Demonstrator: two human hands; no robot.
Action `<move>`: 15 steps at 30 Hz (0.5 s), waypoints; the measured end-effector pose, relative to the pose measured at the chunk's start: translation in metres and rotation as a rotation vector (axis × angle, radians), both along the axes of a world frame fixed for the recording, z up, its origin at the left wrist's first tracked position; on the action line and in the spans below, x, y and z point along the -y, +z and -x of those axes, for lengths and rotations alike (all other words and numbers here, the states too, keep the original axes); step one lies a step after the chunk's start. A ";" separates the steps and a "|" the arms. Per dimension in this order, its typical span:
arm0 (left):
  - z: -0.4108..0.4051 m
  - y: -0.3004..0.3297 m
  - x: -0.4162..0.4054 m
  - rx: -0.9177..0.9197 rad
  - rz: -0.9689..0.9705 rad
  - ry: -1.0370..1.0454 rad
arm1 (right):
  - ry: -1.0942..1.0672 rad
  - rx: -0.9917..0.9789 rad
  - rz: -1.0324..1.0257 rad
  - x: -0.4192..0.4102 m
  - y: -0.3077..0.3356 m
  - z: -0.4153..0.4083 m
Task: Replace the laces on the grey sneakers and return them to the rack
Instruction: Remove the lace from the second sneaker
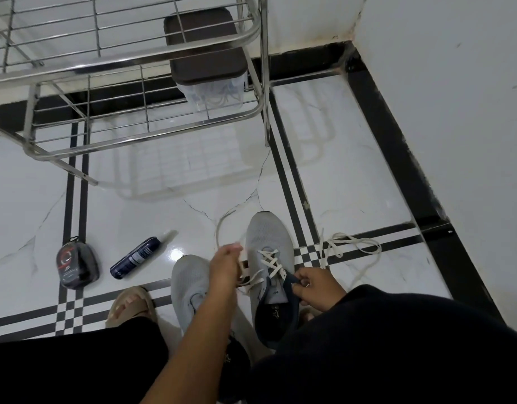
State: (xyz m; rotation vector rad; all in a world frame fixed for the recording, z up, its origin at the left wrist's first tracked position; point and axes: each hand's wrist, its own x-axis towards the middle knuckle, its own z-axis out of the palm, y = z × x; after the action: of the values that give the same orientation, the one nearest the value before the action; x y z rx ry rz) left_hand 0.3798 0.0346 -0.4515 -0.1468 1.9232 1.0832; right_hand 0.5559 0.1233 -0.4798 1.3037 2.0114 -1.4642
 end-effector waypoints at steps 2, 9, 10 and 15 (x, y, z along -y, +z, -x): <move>0.024 -0.004 0.010 0.012 0.122 0.019 | -0.012 -0.004 0.004 0.000 0.000 0.000; -0.009 0.002 0.023 -0.611 0.278 -0.497 | 0.115 -0.158 -0.189 -0.005 0.014 0.017; -0.021 0.000 0.022 -0.533 0.306 -0.637 | 0.204 -0.164 -0.262 -0.005 0.014 0.020; -0.038 -0.012 0.033 -0.492 0.251 -0.766 | 0.737 -0.075 -0.598 -0.003 0.014 0.039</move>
State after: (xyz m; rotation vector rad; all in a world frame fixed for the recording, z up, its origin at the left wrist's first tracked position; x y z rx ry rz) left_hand 0.4178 0.0020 -0.4636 0.7277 2.2412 0.3712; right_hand 0.5171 0.1267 -0.4660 0.5264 2.6793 -0.5997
